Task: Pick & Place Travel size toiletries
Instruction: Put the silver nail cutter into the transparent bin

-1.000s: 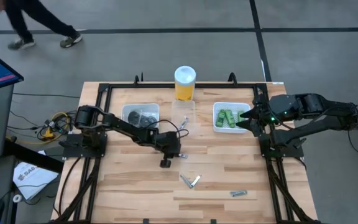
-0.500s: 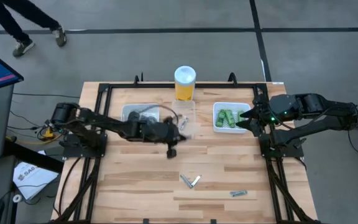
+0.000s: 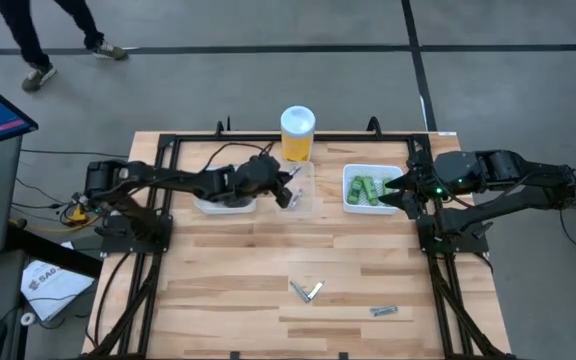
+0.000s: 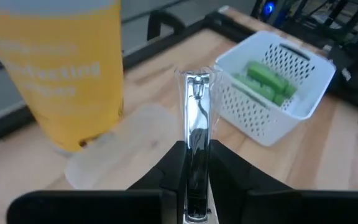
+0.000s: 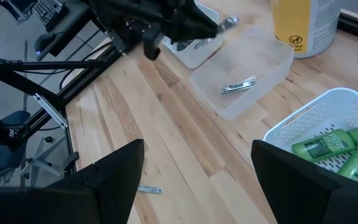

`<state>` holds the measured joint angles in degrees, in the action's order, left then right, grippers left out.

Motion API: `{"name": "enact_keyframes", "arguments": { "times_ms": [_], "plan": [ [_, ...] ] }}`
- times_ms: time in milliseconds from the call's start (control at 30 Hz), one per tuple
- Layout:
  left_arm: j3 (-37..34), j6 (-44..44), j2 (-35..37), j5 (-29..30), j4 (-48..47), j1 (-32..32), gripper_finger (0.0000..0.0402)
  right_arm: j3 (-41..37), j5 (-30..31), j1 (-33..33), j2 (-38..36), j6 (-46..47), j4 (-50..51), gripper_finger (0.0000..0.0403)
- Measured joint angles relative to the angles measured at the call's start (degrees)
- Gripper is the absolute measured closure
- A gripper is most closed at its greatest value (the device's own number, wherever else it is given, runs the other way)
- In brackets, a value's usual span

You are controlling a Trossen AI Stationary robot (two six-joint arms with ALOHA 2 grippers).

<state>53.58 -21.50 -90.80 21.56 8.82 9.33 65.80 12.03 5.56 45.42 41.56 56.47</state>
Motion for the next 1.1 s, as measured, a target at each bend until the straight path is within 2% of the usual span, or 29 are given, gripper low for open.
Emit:
{"name": "enact_keyframes", "arguments": {
  "times_ms": [133,600,700,1100],
  "plan": [
    [0.02,-1.42,-3.28,-2.45,0.10,0.55,0.0357,0.00,0.00,0.00,0.01,0.00,0.00,0.0113],
    [0.04,-1.70,-11.88,-2.58,0.50,0.39,0.0357,0.00,0.02,0.00,0.00,0.00,0.02,0.0113],
    [0.04,-1.69,-12.99,-4.12,0.56,0.40,0.0355,0.00,0.02,0.00,0.01,-0.01,0.02,0.0113],
    [0.04,-1.34,-13.29,-5.70,1.03,0.58,0.0310,0.00,0.01,0.00,-0.01,0.00,0.03,0.0113]
  ]
}}
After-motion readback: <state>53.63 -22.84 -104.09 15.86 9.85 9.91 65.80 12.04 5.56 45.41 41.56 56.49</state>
